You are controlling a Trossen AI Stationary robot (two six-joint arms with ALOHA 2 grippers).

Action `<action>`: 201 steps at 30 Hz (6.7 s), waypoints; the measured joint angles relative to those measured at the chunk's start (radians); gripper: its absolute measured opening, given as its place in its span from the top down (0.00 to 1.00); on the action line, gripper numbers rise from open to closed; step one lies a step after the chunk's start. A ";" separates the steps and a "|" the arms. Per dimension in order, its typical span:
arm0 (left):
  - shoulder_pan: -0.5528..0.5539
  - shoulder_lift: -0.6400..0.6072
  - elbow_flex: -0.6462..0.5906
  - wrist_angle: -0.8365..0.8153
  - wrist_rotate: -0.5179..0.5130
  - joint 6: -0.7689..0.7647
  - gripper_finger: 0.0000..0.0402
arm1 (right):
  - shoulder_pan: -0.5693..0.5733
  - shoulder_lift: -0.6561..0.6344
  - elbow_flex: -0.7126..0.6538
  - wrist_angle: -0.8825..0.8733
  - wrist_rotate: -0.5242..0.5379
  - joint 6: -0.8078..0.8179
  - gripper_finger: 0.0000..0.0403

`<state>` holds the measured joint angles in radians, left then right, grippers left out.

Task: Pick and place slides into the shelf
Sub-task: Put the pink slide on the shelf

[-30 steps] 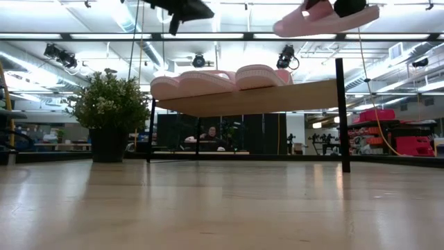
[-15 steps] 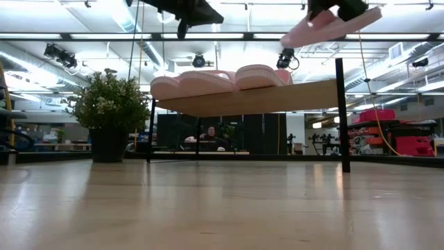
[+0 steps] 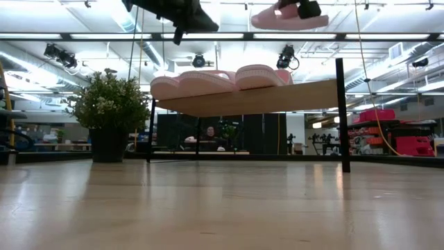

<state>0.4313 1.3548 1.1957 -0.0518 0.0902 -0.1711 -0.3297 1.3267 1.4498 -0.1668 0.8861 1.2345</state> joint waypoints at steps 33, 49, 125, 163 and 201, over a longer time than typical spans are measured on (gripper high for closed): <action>0.029 0.000 0.000 -0.021 0.023 0.037 0.94 | 0.123 -0.109 -0.552 0.314 0.507 0.740 0.98; 0.071 0.000 0.000 -0.002 0.023 0.033 0.94 | 0.330 0.001 -0.449 0.302 0.684 0.694 0.98; 0.071 0.000 0.000 -0.005 0.023 0.025 0.95 | 0.418 0.084 -0.449 0.203 0.684 0.697 0.98; 0.055 0.041 -0.001 0.188 0.287 -0.269 0.92 | 0.449 0.084 -0.449 0.150 0.684 0.771 0.98; -0.048 0.262 0.000 0.455 0.175 -0.584 0.50 | 0.510 0.084 -0.449 0.429 0.622 0.619 0.98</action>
<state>0.3832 1.6165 1.1961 0.4027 0.2654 -0.7551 0.1804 1.4109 1.0012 0.2621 1.5079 1.8534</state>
